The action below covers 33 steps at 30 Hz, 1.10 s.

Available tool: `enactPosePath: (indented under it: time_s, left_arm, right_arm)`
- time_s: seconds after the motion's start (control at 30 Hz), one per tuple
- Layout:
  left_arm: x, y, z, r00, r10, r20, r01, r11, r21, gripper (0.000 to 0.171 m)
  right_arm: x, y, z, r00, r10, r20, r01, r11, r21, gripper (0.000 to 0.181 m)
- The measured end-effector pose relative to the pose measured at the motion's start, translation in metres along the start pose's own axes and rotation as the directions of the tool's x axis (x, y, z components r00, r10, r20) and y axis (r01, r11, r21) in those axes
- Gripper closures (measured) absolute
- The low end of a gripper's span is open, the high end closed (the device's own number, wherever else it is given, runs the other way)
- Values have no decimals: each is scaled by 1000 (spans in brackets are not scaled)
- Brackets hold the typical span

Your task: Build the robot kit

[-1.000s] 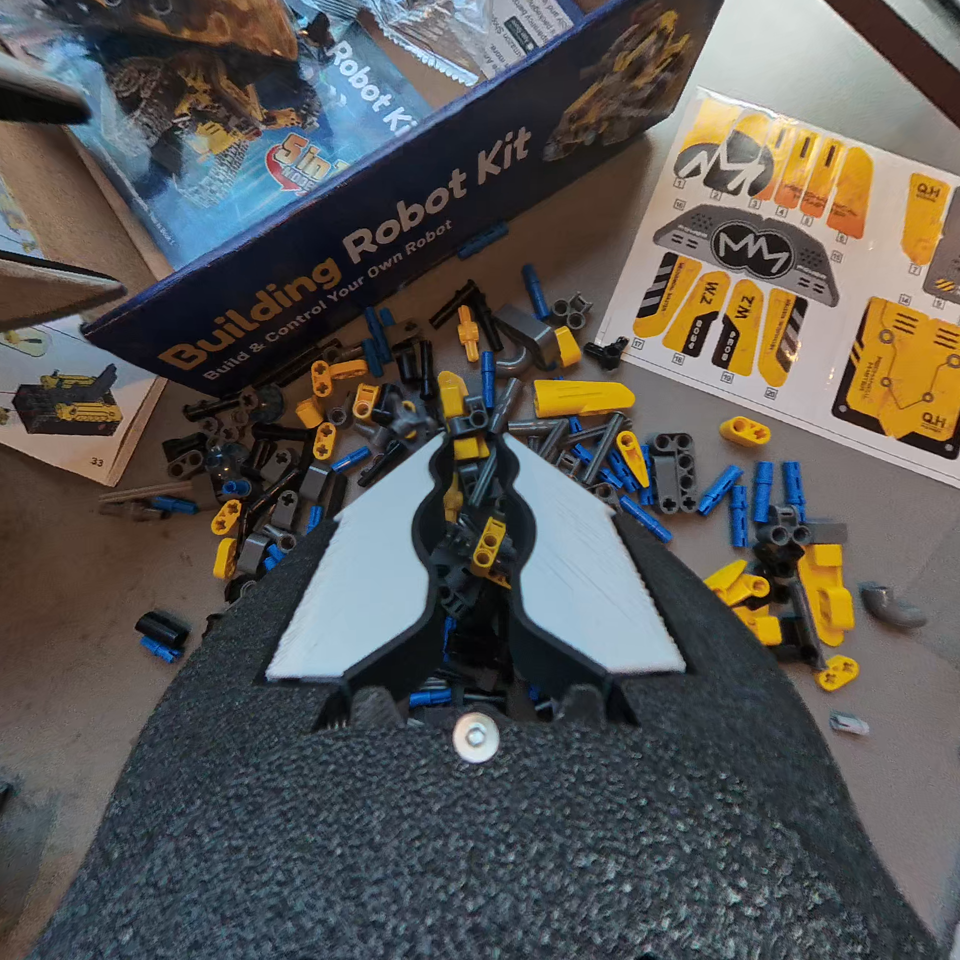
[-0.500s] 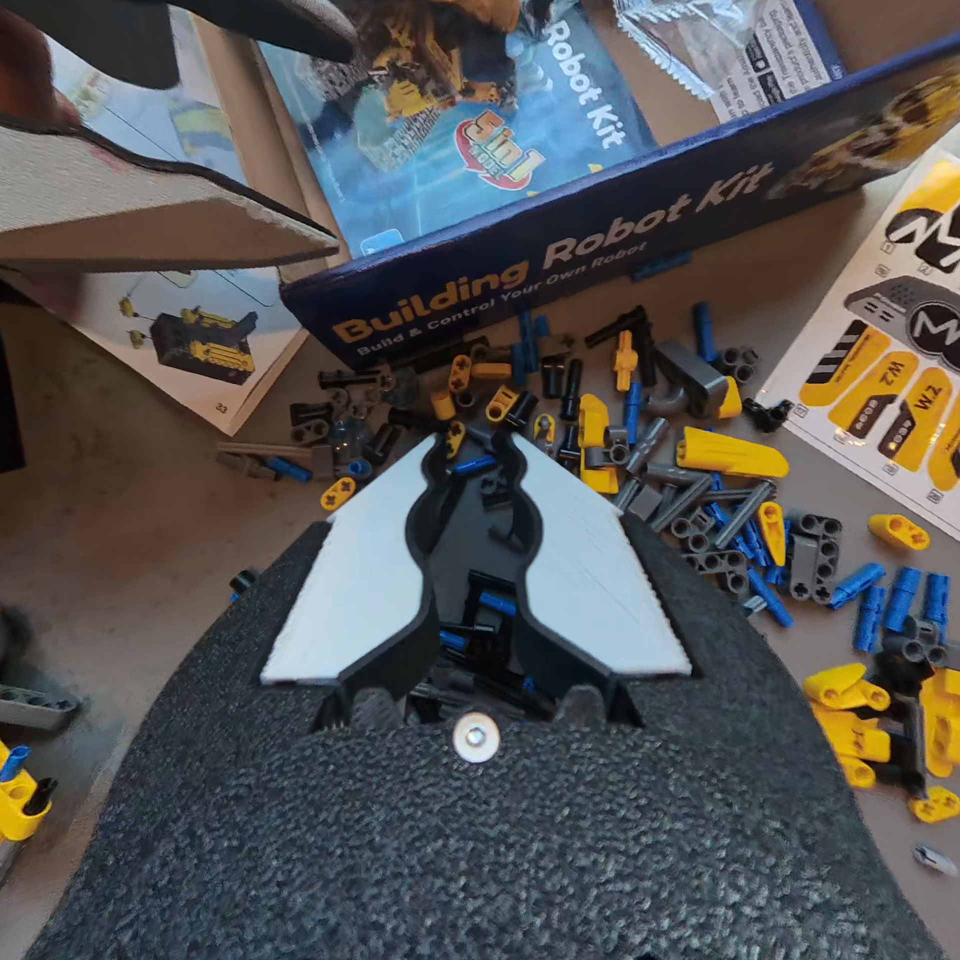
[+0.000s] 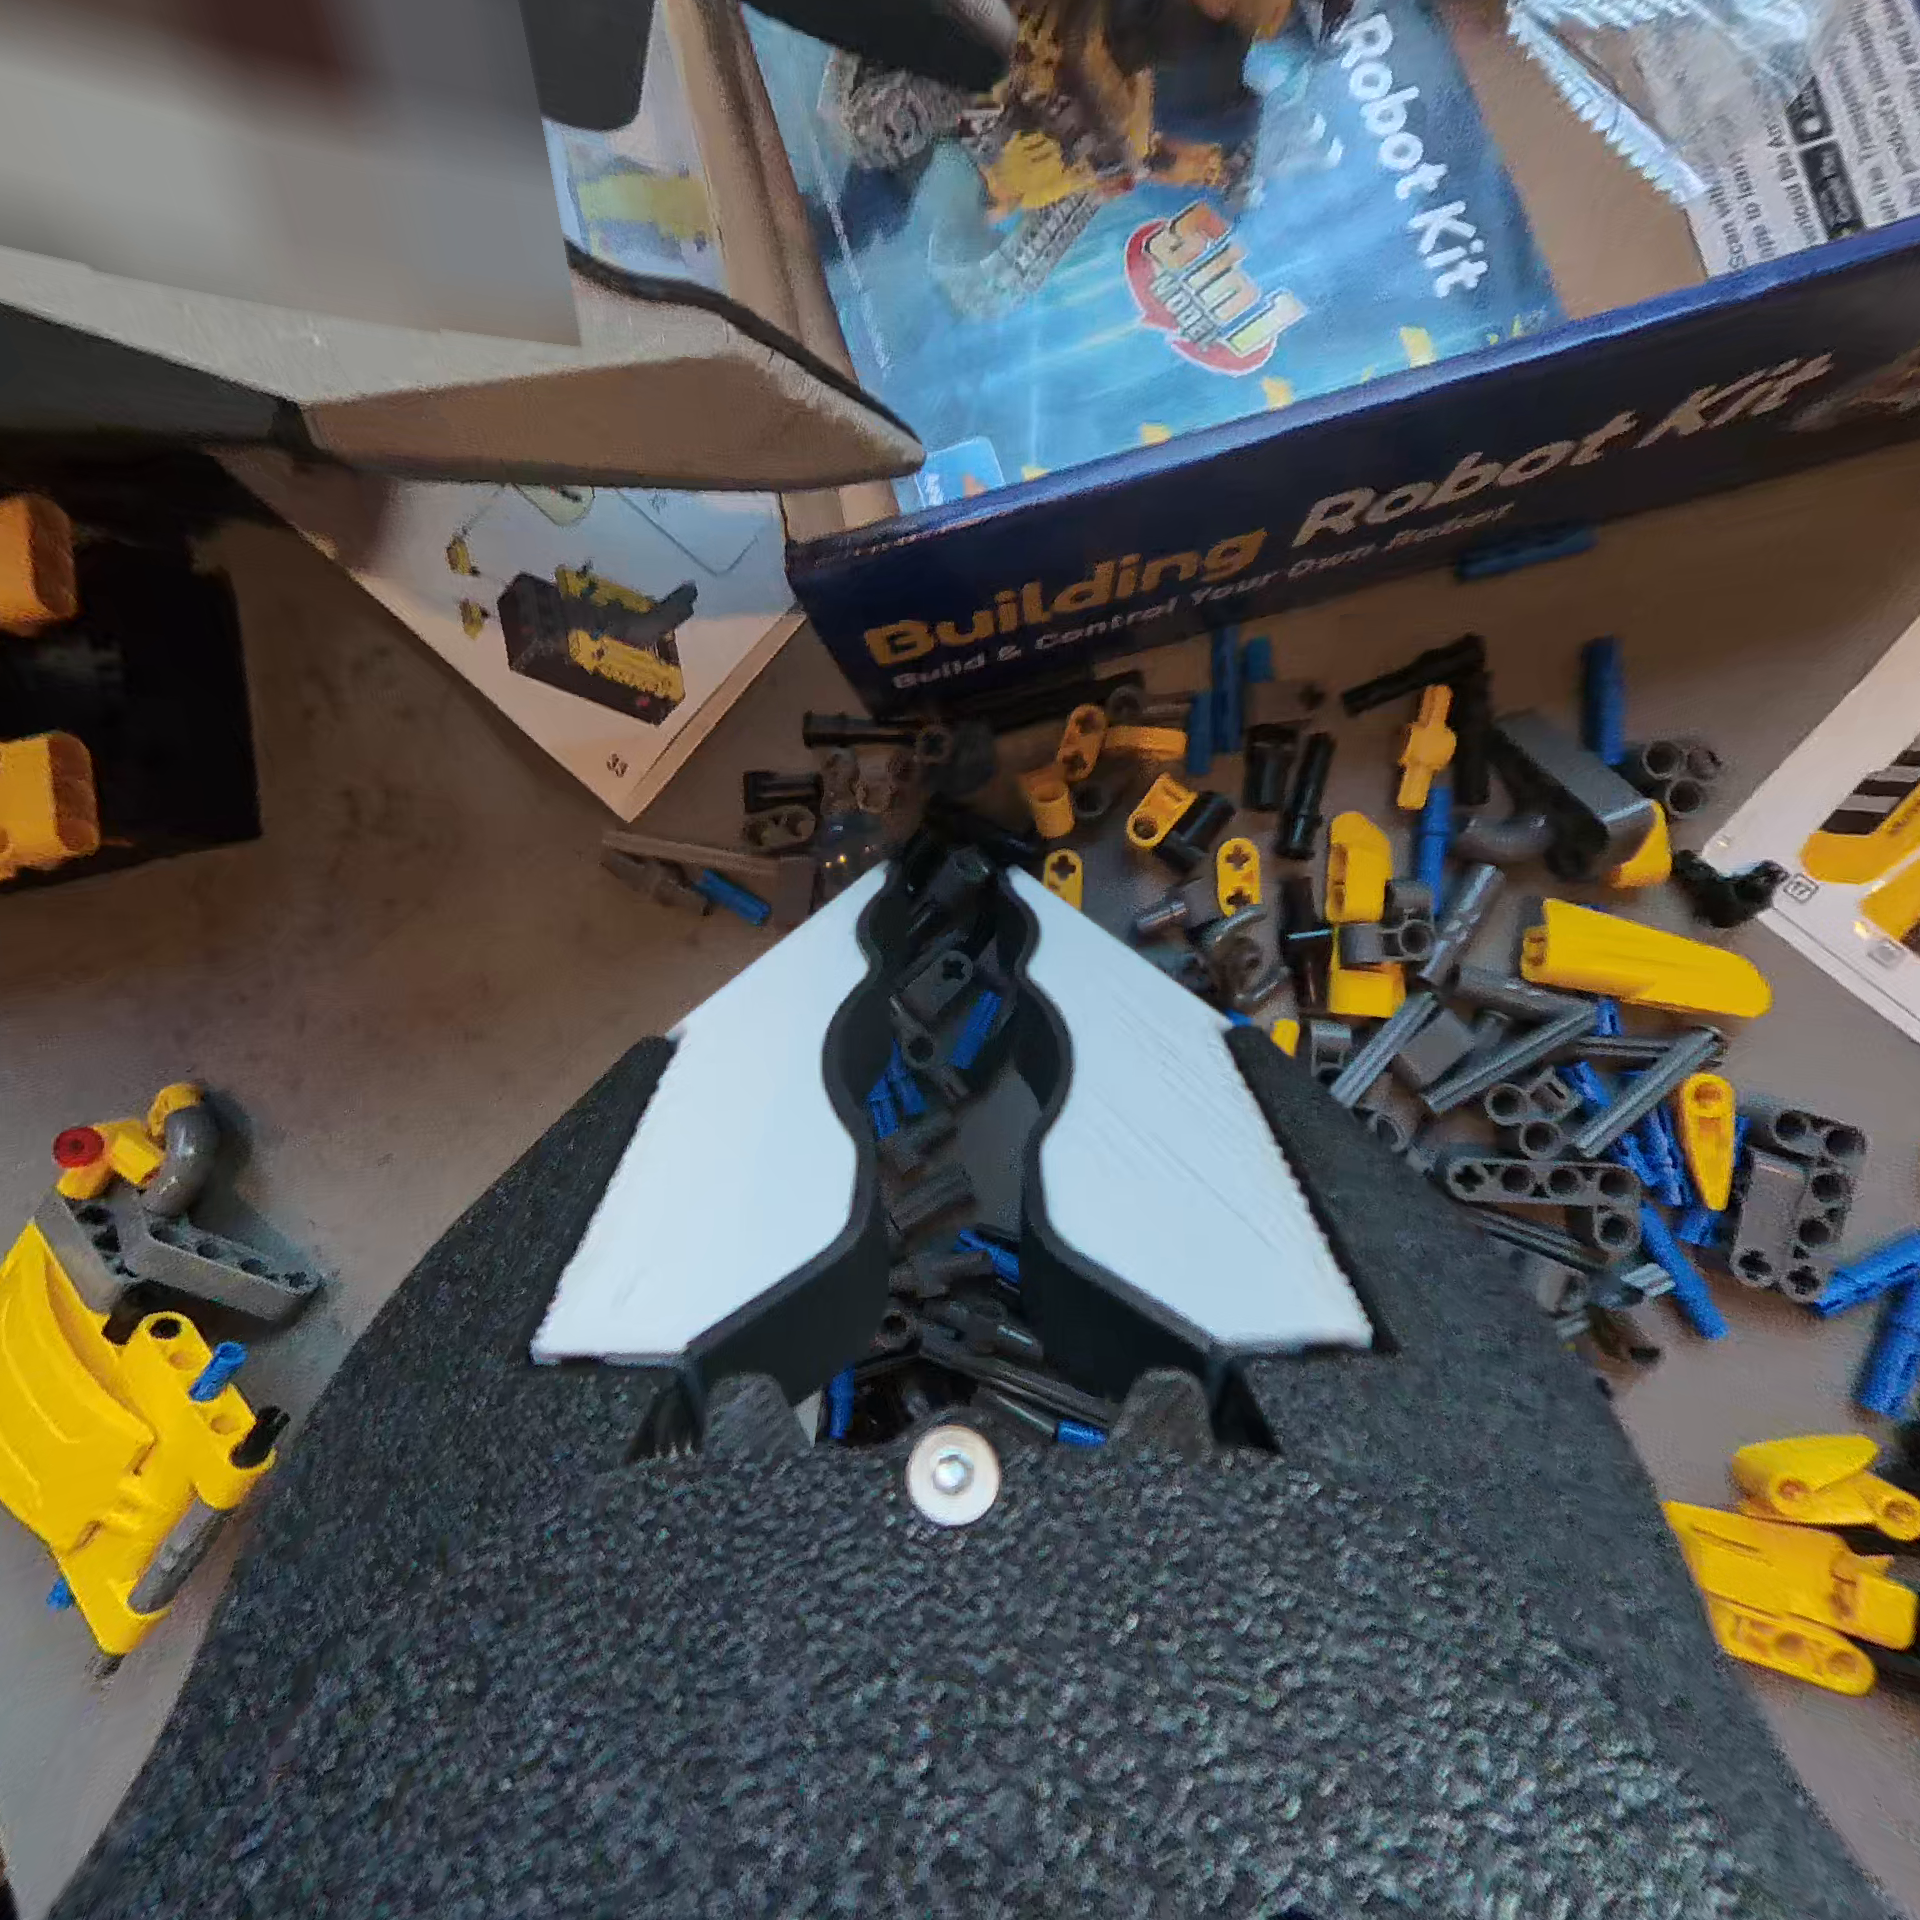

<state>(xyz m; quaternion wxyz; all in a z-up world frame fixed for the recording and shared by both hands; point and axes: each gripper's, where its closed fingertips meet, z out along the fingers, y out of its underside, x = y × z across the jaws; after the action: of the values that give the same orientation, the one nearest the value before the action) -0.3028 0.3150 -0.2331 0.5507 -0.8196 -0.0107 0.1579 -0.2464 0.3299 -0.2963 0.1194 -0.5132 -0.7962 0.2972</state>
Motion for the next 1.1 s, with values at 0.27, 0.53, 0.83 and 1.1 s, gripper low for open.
enactPosePath:
  time_s: [0.27,0.53,0.83,1.1]
  left_arm:
    - [0,0,0,1000,-1,-1,1,1000,2,137]
    - [-1,-1,-1,1000,-3,2,3,1000,3,137]
    - [-2,1,0,1000,-1,2,1,1000,-3,137]
    - [-3,1,1,1000,-3,8,3,1000,-4,137]
  right_arm:
    - [26,12,-8,990,121,-72,-122,992,-16,176]
    - [42,-11,-29,971,233,-62,-220,961,167,173]
    - [52,-27,-52,958,279,-63,-247,918,310,174]
    - [7,-28,-30,999,49,7,-49,980,192,181]
